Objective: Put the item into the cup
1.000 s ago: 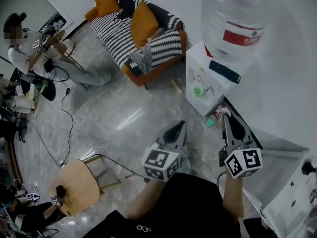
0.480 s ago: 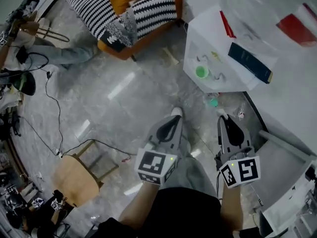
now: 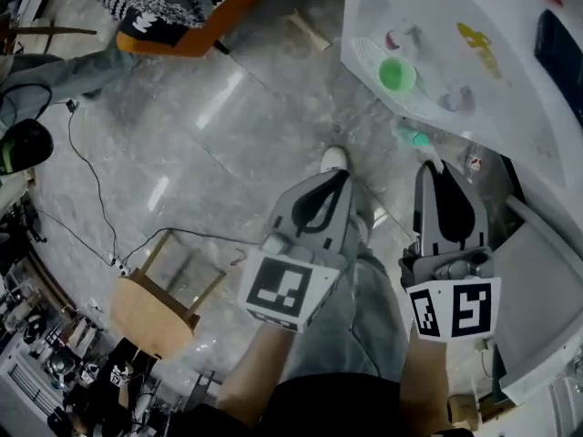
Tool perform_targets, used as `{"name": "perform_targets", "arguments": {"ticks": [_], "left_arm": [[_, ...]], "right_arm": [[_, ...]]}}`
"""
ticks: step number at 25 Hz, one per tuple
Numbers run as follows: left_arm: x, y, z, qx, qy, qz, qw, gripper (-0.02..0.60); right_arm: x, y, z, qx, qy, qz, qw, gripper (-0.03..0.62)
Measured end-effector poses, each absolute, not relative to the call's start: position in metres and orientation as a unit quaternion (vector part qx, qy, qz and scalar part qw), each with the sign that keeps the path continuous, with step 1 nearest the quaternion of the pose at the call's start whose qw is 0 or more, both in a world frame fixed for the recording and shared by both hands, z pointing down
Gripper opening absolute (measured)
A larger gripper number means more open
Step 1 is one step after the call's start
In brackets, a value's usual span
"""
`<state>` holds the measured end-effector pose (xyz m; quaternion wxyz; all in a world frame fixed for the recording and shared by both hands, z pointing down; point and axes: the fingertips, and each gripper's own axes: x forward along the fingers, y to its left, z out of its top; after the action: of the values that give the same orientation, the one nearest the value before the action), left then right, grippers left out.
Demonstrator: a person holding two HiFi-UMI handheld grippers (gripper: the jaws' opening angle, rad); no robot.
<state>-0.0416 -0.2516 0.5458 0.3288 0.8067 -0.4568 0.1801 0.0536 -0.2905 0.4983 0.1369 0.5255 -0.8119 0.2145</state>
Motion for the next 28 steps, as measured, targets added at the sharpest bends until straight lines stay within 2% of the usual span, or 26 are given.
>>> {"name": "perform_targets", "arguments": {"ticks": [11,28], "left_arm": [[-0.033,-0.289,0.648,0.817,-0.419,0.244,0.312,0.012],[-0.056,-0.299,0.676,0.811,-0.41,0.253,0.334,0.012]], "right_arm": [[0.065,-0.345,0.601,0.599,-0.755,0.217,0.155,0.048],[0.057,-0.395,0.653,0.639,-0.715,0.215,0.183,0.048]]}}
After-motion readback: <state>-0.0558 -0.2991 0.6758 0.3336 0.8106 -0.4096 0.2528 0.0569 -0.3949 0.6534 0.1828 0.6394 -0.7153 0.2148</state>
